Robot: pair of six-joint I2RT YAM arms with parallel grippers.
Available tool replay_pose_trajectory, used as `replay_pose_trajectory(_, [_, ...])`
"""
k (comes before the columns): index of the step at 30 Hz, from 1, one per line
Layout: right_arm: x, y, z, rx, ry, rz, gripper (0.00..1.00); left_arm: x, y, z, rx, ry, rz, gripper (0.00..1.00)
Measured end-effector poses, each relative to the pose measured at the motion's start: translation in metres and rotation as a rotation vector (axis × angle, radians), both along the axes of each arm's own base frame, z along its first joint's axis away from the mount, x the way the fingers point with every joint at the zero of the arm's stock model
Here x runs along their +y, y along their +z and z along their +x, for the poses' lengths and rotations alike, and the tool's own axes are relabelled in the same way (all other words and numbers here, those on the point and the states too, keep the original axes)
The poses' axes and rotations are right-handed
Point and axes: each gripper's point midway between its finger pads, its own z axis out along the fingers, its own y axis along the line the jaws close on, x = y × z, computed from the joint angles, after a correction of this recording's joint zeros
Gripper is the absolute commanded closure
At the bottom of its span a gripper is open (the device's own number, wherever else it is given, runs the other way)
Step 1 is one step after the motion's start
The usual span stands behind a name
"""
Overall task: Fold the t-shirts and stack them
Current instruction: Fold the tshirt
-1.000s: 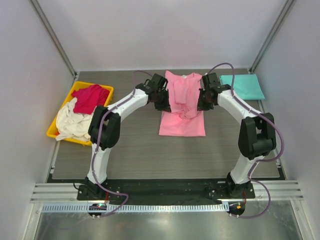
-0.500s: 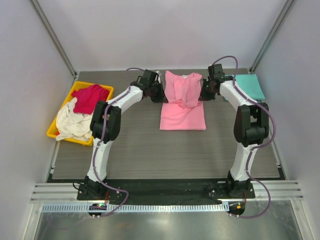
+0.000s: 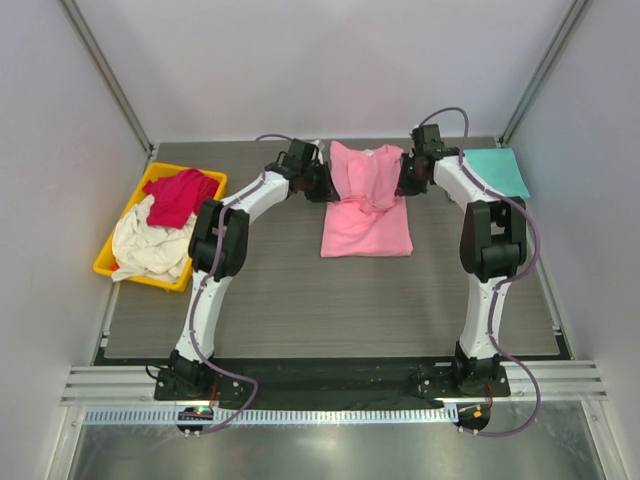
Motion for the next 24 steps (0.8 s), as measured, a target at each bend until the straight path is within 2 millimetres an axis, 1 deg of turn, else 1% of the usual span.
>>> replay_pose_trajectory(1, [-0.001,0.0,0.004,-0.004,-0.009,-0.004,0.85,0.002,-0.001,0.002,-0.006,0.006,0.01,0.72])
replay_pose_trajectory(2, [-0.005,0.0,0.008,-0.01,-0.026,-0.013,0.78,0.004,-0.001,0.004,-0.015,0.015,0.022,0.63])
replay_pose_trajectory(3, [-0.007,0.001,0.011,-0.015,-0.039,-0.022,0.68,0.007,-0.001,0.007,-0.029,0.021,0.044,0.61])
replay_pose_trajectory(5, [-0.014,0.003,0.015,-0.029,-0.065,-0.039,0.63,0.014,0.004,0.013,-0.048,0.038,0.077,0.58])
replay_pose_trajectory(6, [-0.016,0.006,0.017,-0.035,-0.067,-0.039,0.59,0.017,0.007,0.016,-0.061,0.046,0.092,0.58])
replay_pose_trajectory(8, [-0.015,0.011,0.021,-0.052,-0.062,-0.028,0.54,0.026,0.017,0.022,-0.091,0.066,0.121,0.57])
replay_pose_trajectory(9, [-0.015,0.013,0.021,-0.056,-0.058,-0.022,0.51,0.031,0.022,0.021,-0.097,0.076,0.135,0.57])
replay_pose_trajectory(11, [-0.015,0.015,0.017,-0.058,-0.047,-0.012,0.51,0.04,0.034,0.015,-0.111,0.09,0.145,0.57])
replay_pose_trajectory(14, [-0.015,0.013,-0.016,-0.008,-0.019,-0.003,0.52,0.054,0.05,-0.011,-0.108,0.095,0.151,0.57])
replay_pose_trajectory(16, [-0.016,0.012,-0.039,0.024,-0.001,-0.006,0.52,0.059,0.051,-0.03,-0.093,0.084,0.142,0.57])
replay_pose_trajectory(17, [-0.017,0.011,-0.052,0.039,0.009,-0.007,0.52,0.06,0.047,-0.039,-0.083,0.076,0.136,0.57])
replay_pose_trajectory(18, [-0.018,0.01,-0.062,0.058,0.016,-0.006,0.52,0.06,0.041,-0.049,-0.061,0.066,0.133,0.57])
replay_pose_trajectory(21, [-0.017,0.0,-0.09,0.111,0.044,0.001,0.53,0.059,0.011,-0.075,0.01,0.037,0.139,0.57])
replay_pose_trajectory(23, [-0.017,-0.011,-0.102,0.15,0.055,0.003,0.53,0.059,-0.007,-0.093,0.063,0.018,0.151,0.57])
replay_pose_trajectory(24, [-0.017,-0.016,-0.107,0.167,0.059,0.004,0.53,0.057,-0.013,-0.099,0.079,0.009,0.154,0.57])
